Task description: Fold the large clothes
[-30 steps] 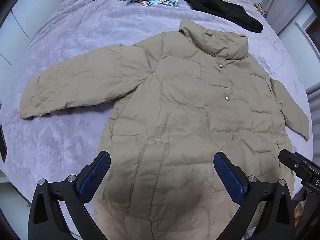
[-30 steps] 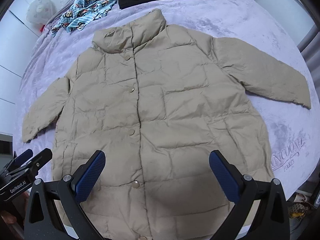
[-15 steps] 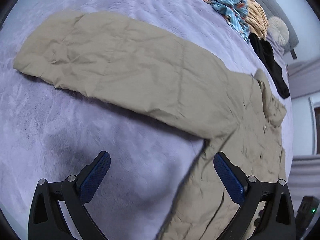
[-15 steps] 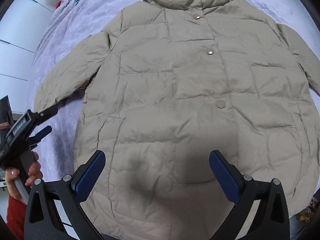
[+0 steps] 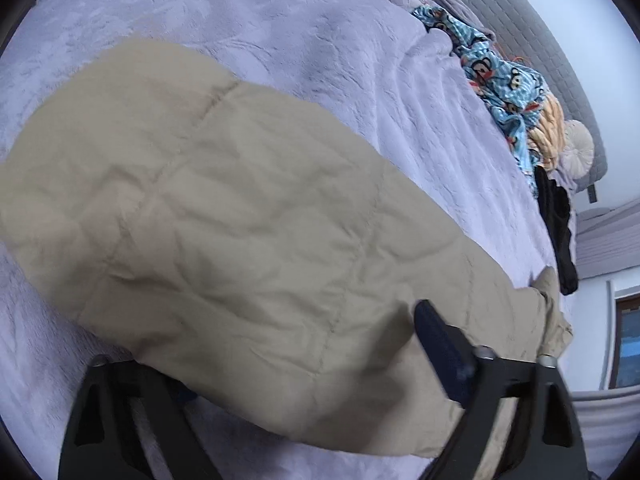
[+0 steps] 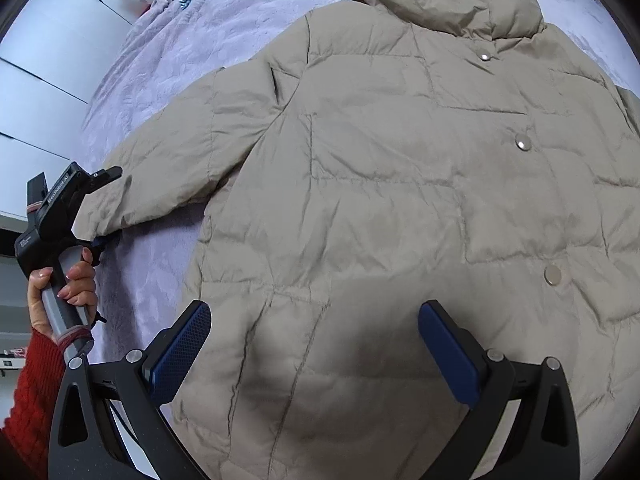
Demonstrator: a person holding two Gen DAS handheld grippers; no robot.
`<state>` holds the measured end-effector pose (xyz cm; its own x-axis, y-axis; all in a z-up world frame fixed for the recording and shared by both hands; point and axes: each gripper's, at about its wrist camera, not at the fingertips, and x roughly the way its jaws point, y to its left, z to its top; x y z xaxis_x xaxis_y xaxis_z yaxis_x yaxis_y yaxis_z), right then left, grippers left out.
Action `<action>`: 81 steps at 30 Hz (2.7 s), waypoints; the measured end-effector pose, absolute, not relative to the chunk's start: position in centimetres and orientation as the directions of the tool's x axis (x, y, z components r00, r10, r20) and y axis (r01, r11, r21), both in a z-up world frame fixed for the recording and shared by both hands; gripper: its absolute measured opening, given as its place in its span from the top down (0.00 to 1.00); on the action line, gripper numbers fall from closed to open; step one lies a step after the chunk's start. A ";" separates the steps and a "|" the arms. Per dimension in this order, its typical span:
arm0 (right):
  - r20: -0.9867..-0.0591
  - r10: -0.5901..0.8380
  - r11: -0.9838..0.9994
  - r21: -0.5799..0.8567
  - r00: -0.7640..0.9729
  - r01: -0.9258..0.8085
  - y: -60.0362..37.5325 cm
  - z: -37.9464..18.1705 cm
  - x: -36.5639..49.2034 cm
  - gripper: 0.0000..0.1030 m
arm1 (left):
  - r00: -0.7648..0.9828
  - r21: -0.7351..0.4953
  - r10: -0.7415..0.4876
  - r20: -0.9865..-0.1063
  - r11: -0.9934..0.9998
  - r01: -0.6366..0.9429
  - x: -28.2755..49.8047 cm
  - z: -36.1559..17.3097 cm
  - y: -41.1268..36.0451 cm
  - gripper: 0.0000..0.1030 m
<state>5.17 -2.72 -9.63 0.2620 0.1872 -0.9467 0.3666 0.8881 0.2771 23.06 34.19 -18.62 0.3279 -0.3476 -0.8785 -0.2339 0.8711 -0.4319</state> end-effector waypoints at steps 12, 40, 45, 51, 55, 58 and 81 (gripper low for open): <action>-0.887 0.203 0.847 0.372 0.415 0.380 -2.8 -9.2 11.3 0.72 | 0.498 -0.302 -0.249 -0.831 0.953 -0.028 22.9 -11.0 32.5 0.89; -0.886 0.172 0.763 0.396 0.431 0.511 -21.2 -11.6 0.2 0.84 | 0.278 -0.144 -0.498 -0.822 0.653 0.743 8.8 -9.2 -12.6 0.89; -0.900 0.141 0.702 0.385 0.413 0.599 -25.8 -12.6 -4.5 0.84 | 0.316 0.004 -0.342 -0.885 0.674 0.739 6.9 -13.1 -13.2 0.87; -0.890 0.151 0.707 0.401 0.430 0.583 -26.5 -12.3 -6.0 0.83 | 0.325 -0.026 -0.378 -0.867 0.685 0.728 6.4 -11.0 -9.6 0.29; -0.888 0.143 0.737 0.391 0.437 0.552 -26.0 -11.7 -4.3 0.83 | 0.340 -0.027 -0.369 -0.865 0.710 0.704 7.1 -9.2 -6.4 0.29; -0.892 0.124 0.771 0.362 0.434 0.523 -24.7 -10.4 -2.8 0.53 | 0.426 0.000 -0.323 -0.845 0.797 0.604 7.2 -7.9 -1.8 0.29; -0.847 -0.241 0.970 -0.224 0.474 0.094 -7.7 -8.5 12.6 0.25 | 0.423 0.050 0.041 -0.905 0.999 0.010 14.1 -16.0 15.0 0.29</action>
<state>12.59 -7.73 -8.49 0.4735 -0.2414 -0.8470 0.0940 0.9701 -0.2239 14.12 14.95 -15.96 0.4228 0.0413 -0.9053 0.0102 0.9987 0.0503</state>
